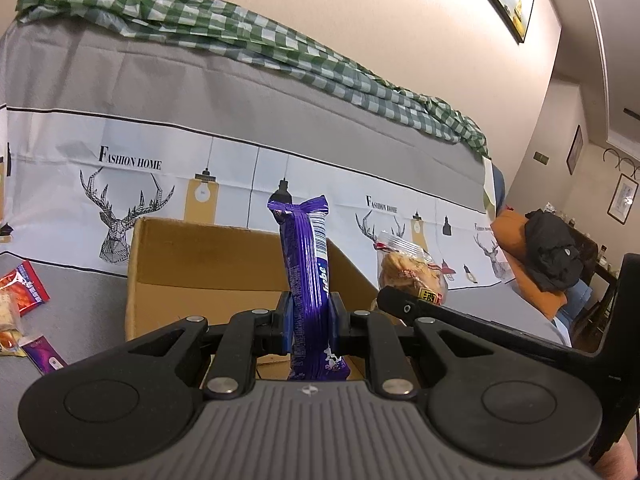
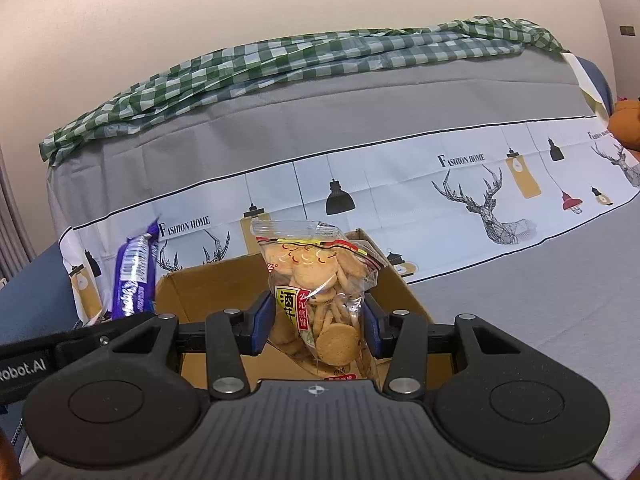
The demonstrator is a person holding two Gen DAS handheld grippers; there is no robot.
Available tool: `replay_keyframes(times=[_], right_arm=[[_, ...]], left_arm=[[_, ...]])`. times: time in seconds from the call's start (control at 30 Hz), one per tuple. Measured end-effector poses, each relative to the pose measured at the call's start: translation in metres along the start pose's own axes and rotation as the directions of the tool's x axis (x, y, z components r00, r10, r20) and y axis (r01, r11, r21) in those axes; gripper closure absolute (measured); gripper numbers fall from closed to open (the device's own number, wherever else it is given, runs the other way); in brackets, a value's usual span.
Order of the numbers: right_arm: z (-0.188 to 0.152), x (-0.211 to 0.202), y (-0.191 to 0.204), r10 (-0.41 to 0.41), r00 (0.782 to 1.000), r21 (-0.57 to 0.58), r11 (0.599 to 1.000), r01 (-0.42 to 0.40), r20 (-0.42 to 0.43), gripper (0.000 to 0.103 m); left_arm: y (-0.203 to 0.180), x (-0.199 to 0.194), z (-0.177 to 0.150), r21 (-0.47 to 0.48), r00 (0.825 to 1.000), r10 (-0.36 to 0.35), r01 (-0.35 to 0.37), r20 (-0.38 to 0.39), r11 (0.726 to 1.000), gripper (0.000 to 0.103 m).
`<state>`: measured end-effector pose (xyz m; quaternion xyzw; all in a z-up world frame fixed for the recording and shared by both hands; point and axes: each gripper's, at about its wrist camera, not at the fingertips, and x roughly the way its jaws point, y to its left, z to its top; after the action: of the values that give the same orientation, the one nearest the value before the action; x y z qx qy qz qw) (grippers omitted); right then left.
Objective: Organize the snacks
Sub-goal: 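Carry the candy bar with the left tool while the right tool carries the cookie bag over the box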
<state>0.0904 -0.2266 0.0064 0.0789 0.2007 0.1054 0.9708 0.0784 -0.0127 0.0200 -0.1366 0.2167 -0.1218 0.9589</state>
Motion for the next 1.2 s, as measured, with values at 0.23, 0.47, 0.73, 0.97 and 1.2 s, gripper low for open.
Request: replay_keyframes(times=[0.23, 0.47, 0.73, 0.97, 1.2], right_arm=[[0.0, -0.001, 0.002, -0.004, 1.0, -0.009, 1.0, 0.004, 0.004, 0.056], [-0.001, -0.003, 0.006, -0.009, 1.0, -0.035, 0.999, 0.01, 0.013, 0.056], [-0.003, -0.002, 0.009, -0.02, 1.0, -0.045, 0.999, 0.02, 0.011, 0.056], [-0.004, -0.002, 0.011, -0.023, 1.0, -0.054, 0.998, 0.023, 0.011, 0.056], [-0.004, -0.001, 0.012, -0.02, 1.0, -0.059, 0.998, 0.02, 0.011, 0.056]], left_arm=[[0.0, 0.001, -0.001, -0.003, 1.0, -0.001, 0.001, -0.003, 1.0, 0.085], [-0.002, 0.002, -0.002, -0.01, 1.0, 0.001, -0.001, -0.009, 1.0, 0.085], [-0.002, 0.004, -0.002, -0.011, 1.0, 0.006, -0.007, -0.016, 1.0, 0.085], [0.0, 0.004, -0.002, -0.02, 1.0, 0.008, -0.008, -0.019, 1.0, 0.085], [-0.001, 0.003, -0.002, -0.02, 1.0, 0.009, -0.009, -0.017, 1.0, 0.085]])
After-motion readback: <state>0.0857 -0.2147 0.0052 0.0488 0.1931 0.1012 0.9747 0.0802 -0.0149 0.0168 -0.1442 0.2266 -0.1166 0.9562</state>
